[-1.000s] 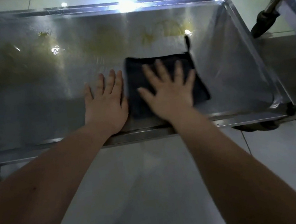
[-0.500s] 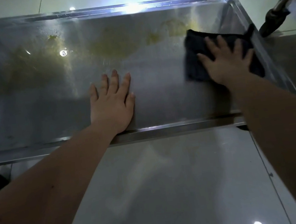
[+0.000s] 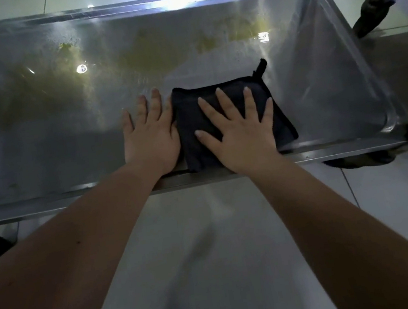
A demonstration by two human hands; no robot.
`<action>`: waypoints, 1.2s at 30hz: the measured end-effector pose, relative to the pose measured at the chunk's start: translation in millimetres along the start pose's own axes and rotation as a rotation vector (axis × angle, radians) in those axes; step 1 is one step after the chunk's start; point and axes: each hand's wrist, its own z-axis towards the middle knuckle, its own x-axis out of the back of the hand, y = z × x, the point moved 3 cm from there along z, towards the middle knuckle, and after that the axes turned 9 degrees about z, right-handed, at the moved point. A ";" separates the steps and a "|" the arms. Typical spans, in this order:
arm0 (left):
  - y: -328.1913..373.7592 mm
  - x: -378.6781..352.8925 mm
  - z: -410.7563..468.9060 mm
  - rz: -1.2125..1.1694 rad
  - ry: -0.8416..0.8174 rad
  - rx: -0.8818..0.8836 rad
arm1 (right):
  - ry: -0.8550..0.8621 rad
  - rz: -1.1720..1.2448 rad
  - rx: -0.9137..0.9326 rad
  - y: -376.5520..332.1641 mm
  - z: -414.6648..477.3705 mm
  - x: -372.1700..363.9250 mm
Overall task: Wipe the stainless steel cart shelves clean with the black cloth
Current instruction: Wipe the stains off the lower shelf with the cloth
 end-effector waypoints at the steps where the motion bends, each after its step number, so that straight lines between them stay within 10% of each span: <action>1: 0.0 0.7 -0.4 -0.011 0.001 0.000 | 0.004 0.002 0.006 6.1 0.7 2.2; 12: 4.8 -2.7 0.3 -0.009 0.025 0.010 | 0.020 -0.032 -0.489 205.0 -25.9 50.8; 17: 2.0 -0.2 0.0 -0.062 0.003 -0.004 | 0.053 0.011 -0.408 118.1 -5.8 32.0; 24: -33.5 19.2 -5.7 -0.822 0.196 0.098 | -0.001 -0.001 0.033 -70.2 19.7 -13.1; 36: -105.4 -4.7 17.5 0.046 0.001 0.091 | 0.012 -0.001 0.037 -69.0 19.4 -18.3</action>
